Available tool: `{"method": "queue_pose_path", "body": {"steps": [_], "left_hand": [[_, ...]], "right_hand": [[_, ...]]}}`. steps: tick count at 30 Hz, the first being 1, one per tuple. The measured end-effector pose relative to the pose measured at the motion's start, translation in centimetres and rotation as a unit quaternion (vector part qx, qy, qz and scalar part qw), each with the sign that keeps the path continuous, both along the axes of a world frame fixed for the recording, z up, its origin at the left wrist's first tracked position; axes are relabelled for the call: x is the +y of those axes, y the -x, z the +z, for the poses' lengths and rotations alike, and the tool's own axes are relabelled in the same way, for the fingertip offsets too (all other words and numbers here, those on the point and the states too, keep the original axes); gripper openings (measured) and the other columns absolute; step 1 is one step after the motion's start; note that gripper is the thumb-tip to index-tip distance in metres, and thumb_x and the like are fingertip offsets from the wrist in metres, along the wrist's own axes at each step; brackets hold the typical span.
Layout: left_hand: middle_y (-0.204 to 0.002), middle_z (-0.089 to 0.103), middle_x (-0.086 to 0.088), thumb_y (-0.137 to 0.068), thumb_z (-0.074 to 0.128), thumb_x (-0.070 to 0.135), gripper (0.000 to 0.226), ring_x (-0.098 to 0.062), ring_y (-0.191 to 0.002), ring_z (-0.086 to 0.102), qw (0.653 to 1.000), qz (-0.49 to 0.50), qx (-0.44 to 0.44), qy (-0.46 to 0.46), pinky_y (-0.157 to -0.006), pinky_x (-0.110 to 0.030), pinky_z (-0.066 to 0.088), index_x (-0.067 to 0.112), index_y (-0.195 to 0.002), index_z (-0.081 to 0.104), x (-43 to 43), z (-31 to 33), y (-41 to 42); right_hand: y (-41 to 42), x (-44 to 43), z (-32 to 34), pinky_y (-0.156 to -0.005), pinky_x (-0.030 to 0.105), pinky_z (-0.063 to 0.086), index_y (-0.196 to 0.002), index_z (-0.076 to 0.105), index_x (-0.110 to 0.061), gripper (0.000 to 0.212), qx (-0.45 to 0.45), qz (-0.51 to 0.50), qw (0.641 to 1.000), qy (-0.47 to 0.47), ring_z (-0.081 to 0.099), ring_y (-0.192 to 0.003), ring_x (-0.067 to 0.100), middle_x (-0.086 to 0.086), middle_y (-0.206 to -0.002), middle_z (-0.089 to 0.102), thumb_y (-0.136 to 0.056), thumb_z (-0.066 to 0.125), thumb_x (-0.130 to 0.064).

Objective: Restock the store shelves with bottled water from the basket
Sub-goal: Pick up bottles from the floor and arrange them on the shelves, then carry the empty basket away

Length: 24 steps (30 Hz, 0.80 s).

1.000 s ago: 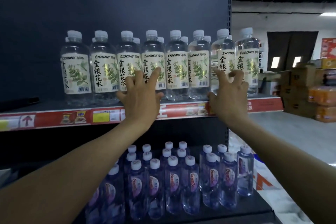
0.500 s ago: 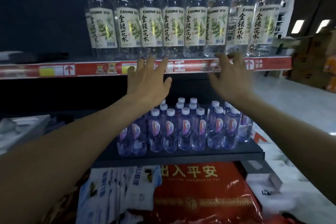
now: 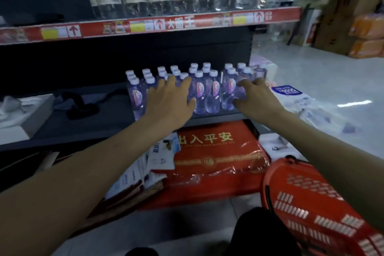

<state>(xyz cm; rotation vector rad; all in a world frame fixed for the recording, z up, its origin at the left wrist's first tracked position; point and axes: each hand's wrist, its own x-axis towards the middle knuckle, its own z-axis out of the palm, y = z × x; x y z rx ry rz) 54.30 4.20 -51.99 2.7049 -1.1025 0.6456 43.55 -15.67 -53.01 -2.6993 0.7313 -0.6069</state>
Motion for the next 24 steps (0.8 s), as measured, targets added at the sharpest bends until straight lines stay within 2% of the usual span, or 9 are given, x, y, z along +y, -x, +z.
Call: {"method": "queue_pose_path", "body": {"steps": [3, 8, 11, 14, 21, 24], "left_hand": [[-0.148, 0.041, -0.010, -0.099, 0.039, 0.048, 0.060, -0.035, -0.132, 0.039, 0.999, -0.036, 0.016, -0.023, -0.097, -0.049, 0.040, 0.024, -0.152, 0.026, -0.8, -1.5, 2.9], [-0.141, 0.050, -0.010, -0.099, 0.040, 0.048, 0.058, -0.034, -0.125, 0.048, 0.993, -0.100, 0.056, -0.034, -0.091, -0.047, 0.045, 0.018, -0.148, 0.035, -2.6, -4.6, 8.5], [-0.142, 0.049, -0.012, -0.097, 0.043, 0.049, 0.060, -0.035, -0.127, 0.047, 0.985, -0.144, 0.087, -0.037, -0.097, -0.049, 0.046, 0.017, -0.148, 0.036, -4.8, -6.2, 11.5], [-0.140, 0.050, -0.012, -0.095, 0.046, 0.048, 0.058, -0.035, -0.128, 0.046, 0.977, -0.179, 0.104, -0.041, -0.099, -0.049, 0.045, 0.017, -0.144, 0.041, -7.3, -7.5, 14.6], [-0.144, 0.045, -0.012, -0.095, 0.044, 0.050, 0.062, -0.036, -0.128, 0.045, 0.965, -0.212, 0.138, -0.070, -0.098, -0.046, 0.042, 0.018, -0.148, 0.035, -12.0, -11.7, 20.5], [-0.137, 0.050, -0.015, -0.095, 0.044, 0.049, 0.058, -0.038, -0.125, 0.048, 0.961, -0.193, 0.184, -0.075, -0.097, -0.047, 0.044, 0.016, -0.143, 0.040, -14.0, -14.4, 21.4]], "right_hand": [[4.1, 0.3, -1.6, -0.093, 0.044, 0.050, -0.133, 0.051, -0.016, 0.052, 0.043, -0.006, 0.999, -0.009, 0.054, -0.113, 0.043, 0.023, -0.125, 0.053, -0.084, 0.063, -0.029], [11.8, 0.2, -3.2, -0.089, 0.039, 0.049, -0.126, 0.057, -0.015, 0.042, 0.064, -0.060, 0.996, -0.007, 0.058, -0.112, 0.038, 0.019, -0.119, 0.064, -0.087, 0.061, -0.029], [16.2, -0.8, -3.8, -0.097, 0.042, 0.047, -0.134, 0.053, -0.018, 0.050, 0.074, -0.099, 0.992, -0.016, 0.054, -0.120, 0.035, 0.016, -0.130, 0.060, -0.087, 0.062, -0.034], [21.0, -1.9, -4.7, -0.100, 0.041, 0.046, -0.139, 0.049, -0.021, 0.057, 0.087, -0.140, 0.986, -0.027, 0.052, -0.124, 0.031, 0.011, -0.136, 0.056, -0.085, 0.063, -0.033], [29.5, -5.6, -8.7, -0.085, 0.033, 0.045, -0.143, 0.044, -0.018, 0.057, 0.124, -0.214, 0.966, -0.070, 0.056, -0.115, 0.031, 0.016, -0.134, 0.052, -0.090, 0.061, -0.033], [31.9, -7.6, -11.0, -0.077, 0.034, 0.051, -0.144, 0.040, -0.020, 0.059, 0.131, -0.233, 0.957, -0.114, 0.060, -0.104, 0.031, 0.015, -0.133, 0.049, -0.091, 0.061, -0.033]]}}
